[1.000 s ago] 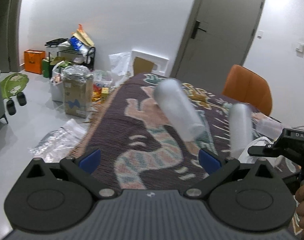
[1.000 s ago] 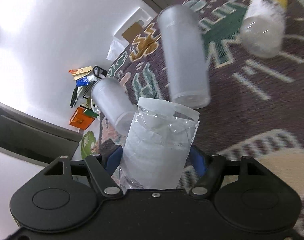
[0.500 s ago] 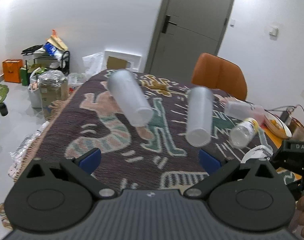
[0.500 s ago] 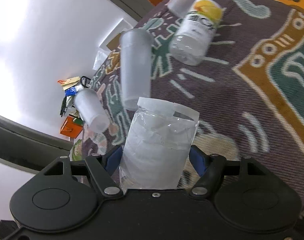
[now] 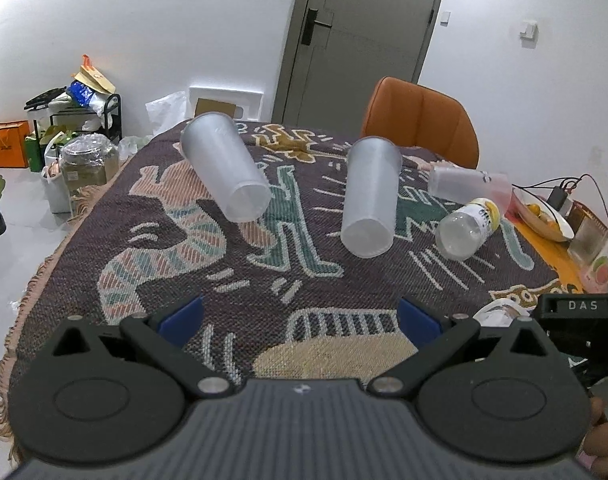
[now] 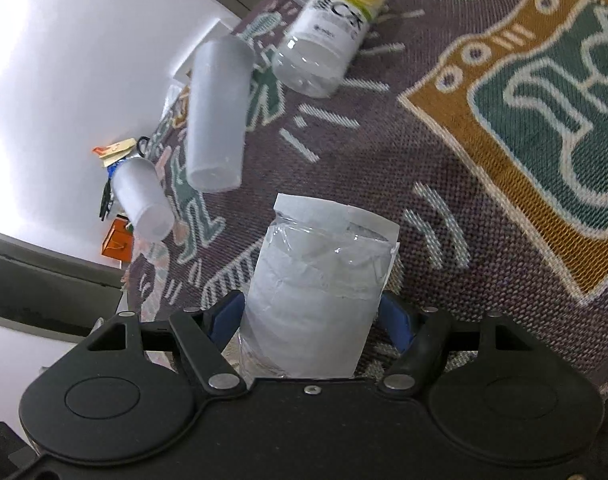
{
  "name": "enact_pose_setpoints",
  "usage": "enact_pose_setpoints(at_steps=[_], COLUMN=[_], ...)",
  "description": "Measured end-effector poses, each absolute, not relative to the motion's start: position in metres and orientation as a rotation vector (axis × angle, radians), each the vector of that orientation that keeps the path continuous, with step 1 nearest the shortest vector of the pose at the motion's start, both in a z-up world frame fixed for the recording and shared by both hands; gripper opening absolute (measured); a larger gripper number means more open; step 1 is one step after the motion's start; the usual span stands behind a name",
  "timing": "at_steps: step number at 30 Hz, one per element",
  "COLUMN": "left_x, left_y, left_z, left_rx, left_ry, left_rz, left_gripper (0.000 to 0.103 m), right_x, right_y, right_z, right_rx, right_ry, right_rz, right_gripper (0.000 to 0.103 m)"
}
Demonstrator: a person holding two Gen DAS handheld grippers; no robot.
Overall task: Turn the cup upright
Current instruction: 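Lift the clear cup with the right gripper and rotate it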
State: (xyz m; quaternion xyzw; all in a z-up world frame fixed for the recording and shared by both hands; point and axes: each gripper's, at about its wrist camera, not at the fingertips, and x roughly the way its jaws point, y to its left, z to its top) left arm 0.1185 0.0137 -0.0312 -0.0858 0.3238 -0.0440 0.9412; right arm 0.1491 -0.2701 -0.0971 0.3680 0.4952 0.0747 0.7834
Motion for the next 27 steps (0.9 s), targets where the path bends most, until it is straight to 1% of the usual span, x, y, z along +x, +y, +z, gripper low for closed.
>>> enact_pose_setpoints(at_steps=[1,2,7,14,23,27], left_x=[0.119,0.12,0.121,0.128,0.14,0.145], left_y=[0.014,0.015,0.013,-0.01,-0.06,-0.08], left_z=[-0.031,-0.032,-0.03,-0.016,-0.005,-0.005], left_rx=[-0.175,-0.176,-0.164,-0.112,0.024,0.077], left_ry=[0.664,0.669,0.684,0.683,0.704,0.723], left_rz=[-0.088,-0.086,-0.095,-0.178,-0.309,-0.352], left_gripper=[0.103,0.103,0.103,0.103,0.103,0.102], right_x=[0.15,0.151,0.146,0.131,0.113,0.107], right_y=[-0.269,-0.269,-0.277,-0.3,-0.342,-0.358], right_z=[-0.099,-0.099,-0.096,-0.088,-0.087,-0.095], right_rx=[0.797,0.796,0.811,0.811,0.826,0.825], right_ry=[1.077,1.079,1.069,1.015,0.928,0.893], right_rz=[0.169,0.178,0.196,0.197,0.164,0.149], right_gripper=[0.075,0.077,0.078,0.088,0.089,0.085])
